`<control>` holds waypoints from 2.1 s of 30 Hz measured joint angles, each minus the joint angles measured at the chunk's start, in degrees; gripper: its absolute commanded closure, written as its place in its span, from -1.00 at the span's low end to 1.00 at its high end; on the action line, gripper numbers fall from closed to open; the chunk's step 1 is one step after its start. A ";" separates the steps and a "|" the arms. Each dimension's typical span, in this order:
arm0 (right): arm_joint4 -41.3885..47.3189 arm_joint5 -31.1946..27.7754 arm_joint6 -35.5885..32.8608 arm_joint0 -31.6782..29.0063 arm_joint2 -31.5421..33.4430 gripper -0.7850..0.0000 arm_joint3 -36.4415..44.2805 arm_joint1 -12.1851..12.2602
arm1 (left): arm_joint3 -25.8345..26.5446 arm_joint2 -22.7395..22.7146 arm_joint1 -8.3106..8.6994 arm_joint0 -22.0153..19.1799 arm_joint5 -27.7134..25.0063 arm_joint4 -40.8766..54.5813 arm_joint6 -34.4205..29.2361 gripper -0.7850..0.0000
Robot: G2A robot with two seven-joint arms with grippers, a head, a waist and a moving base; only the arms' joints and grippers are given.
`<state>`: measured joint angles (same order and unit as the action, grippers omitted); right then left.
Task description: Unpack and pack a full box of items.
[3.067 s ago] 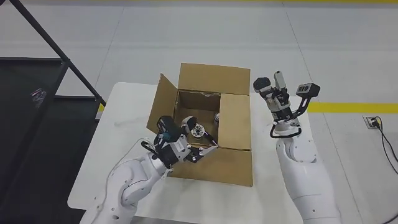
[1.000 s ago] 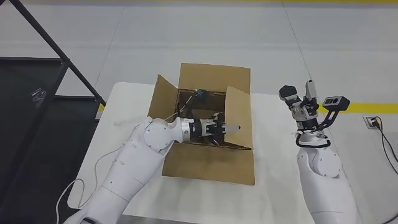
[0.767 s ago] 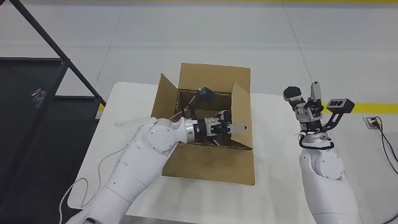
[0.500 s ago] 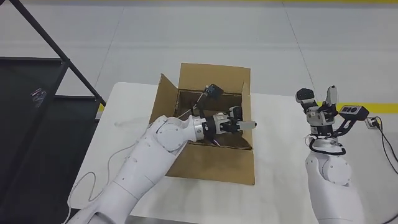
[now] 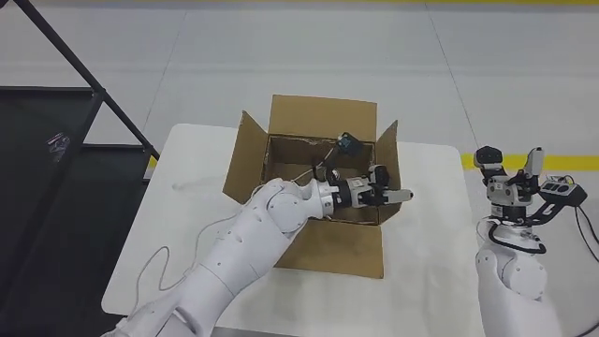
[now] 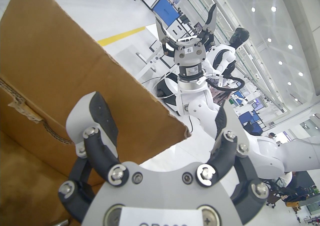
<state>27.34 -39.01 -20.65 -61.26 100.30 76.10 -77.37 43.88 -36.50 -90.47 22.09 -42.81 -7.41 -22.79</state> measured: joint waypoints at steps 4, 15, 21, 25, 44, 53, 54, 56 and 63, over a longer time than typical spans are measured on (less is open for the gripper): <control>0.47 -0.22 0.56 -0.42 0.53 -1.00 0.06 0.14 | -2.43 1.08 -1.50 -0.77 -0.21 0.34 0.31 -1.00; 1.63 -1.32 1.57 -1.59 1.88 -1.00 0.09 0.51 | -8.60 3.69 -5.29 -2.45 1.91 -0.15 -1.87 -1.00; 1.78 -1.44 2.05 -2.04 2.20 -1.00 0.23 0.66 | -11.76 4.35 -7.11 -3.15 2.57 -0.21 -2.39 -1.00; 1.61 -1.21 2.38 -2.11 2.06 -1.00 0.21 0.73 | -13.45 4.62 -8.17 -3.46 3.20 -0.33 -2.78 -1.00; 0.01 0.39 3.86 -0.54 0.62 -1.00 -0.18 0.99 | -16.06 2.11 -9.70 -4.96 1.21 0.01 -5.95 -1.00; -7.11 5.34 10.12 3.41 0.06 -1.00 -1.03 1.23 | -10.06 -3.35 -6.33 -3.98 -4.87 -1.71 -3.53 -1.00; -10.43 6.17 11.53 4.20 -0.29 -1.00 -1.16 1.32 | -8.57 -4.55 -5.53 -3.56 -5.31 -2.33 -3.06 -1.00; -15.42 7.88 13.27 5.41 -1.55 -1.00 -0.99 1.30 | -5.81 -6.64 -4.19 -2.56 -5.87 -3.11 -2.66 -1.00; -18.59 9.31 14.93 6.07 -2.22 -1.00 -0.85 1.24 | 12.36 -18.78 2.16 6.56 -4.91 -3.39 -6.89 -1.00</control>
<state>8.75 -29.70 -5.72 -55.19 98.08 75.25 -76.13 56.24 -55.27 -88.32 28.65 -47.72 -10.80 -29.69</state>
